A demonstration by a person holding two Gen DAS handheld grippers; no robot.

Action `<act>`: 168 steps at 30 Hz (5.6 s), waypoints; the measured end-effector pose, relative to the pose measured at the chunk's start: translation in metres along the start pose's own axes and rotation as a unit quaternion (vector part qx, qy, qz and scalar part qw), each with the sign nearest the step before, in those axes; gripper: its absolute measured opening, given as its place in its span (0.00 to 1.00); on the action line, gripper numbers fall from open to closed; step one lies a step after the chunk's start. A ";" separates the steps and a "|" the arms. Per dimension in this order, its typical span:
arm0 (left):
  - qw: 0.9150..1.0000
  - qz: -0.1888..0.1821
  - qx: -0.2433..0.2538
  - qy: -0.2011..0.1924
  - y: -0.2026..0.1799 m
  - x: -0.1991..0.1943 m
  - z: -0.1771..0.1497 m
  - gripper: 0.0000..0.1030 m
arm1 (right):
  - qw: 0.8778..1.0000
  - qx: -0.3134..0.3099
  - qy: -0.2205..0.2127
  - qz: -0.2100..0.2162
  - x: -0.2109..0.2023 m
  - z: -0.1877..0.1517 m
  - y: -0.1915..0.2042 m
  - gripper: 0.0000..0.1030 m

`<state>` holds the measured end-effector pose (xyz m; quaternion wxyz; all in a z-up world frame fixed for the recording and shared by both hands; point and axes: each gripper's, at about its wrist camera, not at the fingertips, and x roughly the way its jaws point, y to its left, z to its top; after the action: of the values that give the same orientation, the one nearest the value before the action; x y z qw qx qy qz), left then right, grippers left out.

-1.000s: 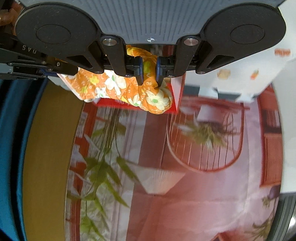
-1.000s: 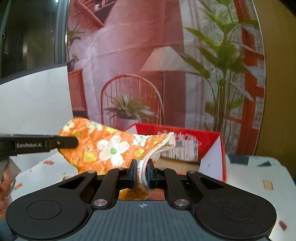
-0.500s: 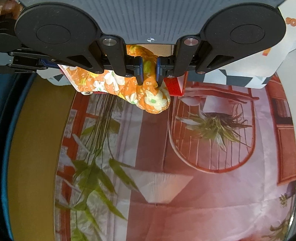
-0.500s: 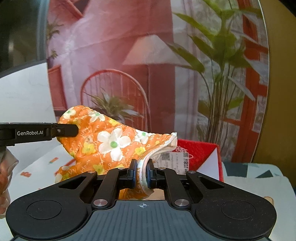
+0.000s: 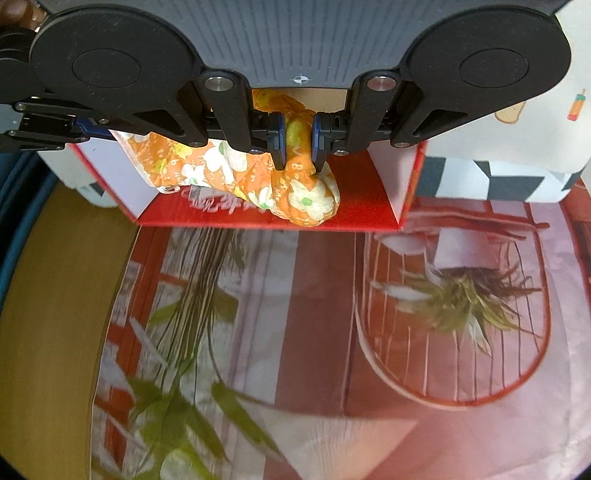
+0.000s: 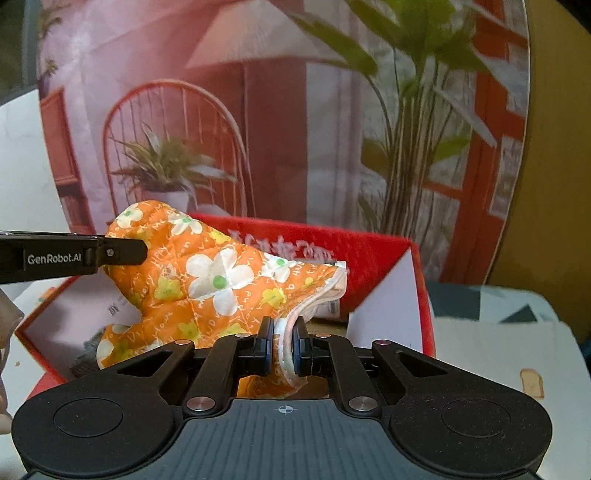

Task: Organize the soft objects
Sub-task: 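Carry the oven mitt with the left tool over the red box, then open the left tool to drop the mitt into the box, then move the left tool down to the blue cotton-pad bag and close on it, then lift the blue cotton-pad bag with the left tool, then carry the blue bag with the left tool over the red box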

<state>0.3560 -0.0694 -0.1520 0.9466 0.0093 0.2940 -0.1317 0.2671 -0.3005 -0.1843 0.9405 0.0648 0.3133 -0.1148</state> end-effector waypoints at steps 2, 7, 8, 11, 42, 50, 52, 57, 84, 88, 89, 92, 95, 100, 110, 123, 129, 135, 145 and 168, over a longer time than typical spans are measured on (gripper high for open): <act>1.000 -0.002 0.001 0.013 0.002 0.007 -0.002 0.14 | 1.000 0.000 0.012 -0.003 0.006 -0.001 0.000 0.09; 0.999 -0.003 0.014 0.036 0.004 0.018 -0.006 0.23 | 0.999 -0.007 0.037 0.000 0.017 -0.003 0.004 0.10; 0.999 -0.007 0.011 0.040 0.006 0.019 -0.006 0.31 | 0.999 -0.010 0.041 0.000 0.018 -0.003 0.005 0.10; 0.999 -0.008 0.011 0.043 0.008 0.018 -0.007 0.50 | 0.999 -0.016 0.051 -0.002 0.022 -0.003 0.009 0.16; 0.999 -0.031 -0.016 0.026 0.010 -0.120 -0.091 0.60 | 0.996 0.020 -0.076 0.036 -0.118 -0.073 0.039 0.57; 0.997 -0.031 -0.039 0.060 0.011 -0.109 -0.135 0.51 | 0.998 0.044 -0.020 0.041 -0.108 -0.117 0.043 0.57; 0.996 -0.030 -0.042 0.066 0.012 -0.107 -0.143 0.51 | 0.998 0.049 -0.008 0.040 -0.105 -0.126 0.044 0.56; 0.995 -0.034 -0.055 0.076 0.014 -0.102 -0.157 0.51 | 0.996 0.065 0.021 0.049 -0.095 -0.141 0.041 0.53; 0.995 -0.046 -0.072 0.058 0.013 -0.114 -0.170 0.17 | 0.993 0.083 0.037 0.076 -0.091 -0.151 0.040 0.26; 0.995 -0.042 -0.069 0.058 0.011 -0.116 -0.170 0.17 | 0.993 0.085 0.033 0.075 -0.093 -0.151 0.039 0.21; 0.995 -0.043 -0.069 0.059 0.011 -0.116 -0.170 0.17 | 0.993 0.085 0.033 0.075 -0.094 -0.150 0.039 0.21; 0.995 -0.045 -0.069 0.060 0.011 -0.117 -0.171 0.17 | 0.993 0.085 0.033 0.075 -0.094 -0.151 0.039 0.21; 0.995 -0.047 -0.067 0.061 0.010 -0.118 -0.172 0.17 | 0.993 0.087 0.032 0.076 -0.095 -0.151 0.038 0.21; 0.994 -0.052 -0.073 0.060 0.015 -0.122 -0.175 0.21 | 0.993 0.087 0.032 0.078 -0.096 -0.155 0.036 0.21; 0.994 -0.041 -0.081 0.060 0.021 -0.122 -0.173 0.27 | 0.993 0.088 0.030 0.079 -0.094 -0.160 0.036 0.21; 0.994 -0.058 -0.030 0.083 0.019 -0.093 -0.157 0.33 | 0.992 0.090 0.032 0.081 -0.091 -0.162 0.034 0.21; 0.994 -0.072 -0.022 0.076 0.016 -0.097 -0.158 0.16 | 0.986 0.120 0.046 0.102 -0.086 -0.159 0.024 0.23; 0.996 -0.070 -0.005 0.058 0.008 -0.110 -0.154 0.10 | 0.987 0.117 0.039 0.100 -0.092 -0.156 0.023 0.16; 0.996 -0.089 0.002 -0.003 0.003 -0.149 -0.127 0.10 | 0.992 0.077 -0.039 0.092 -0.126 -0.131 0.023 0.14; 0.994 -0.105 -0.020 -0.038 0.010 -0.146 -0.070 0.10 | 0.987 0.067 -0.064 0.130 -0.135 -0.049 0.010 0.09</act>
<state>0.2045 -0.0177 -0.1289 0.9378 -0.0461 0.2603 -0.2250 0.1363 -0.2581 -0.1409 0.9590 0.1601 0.2334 -0.0163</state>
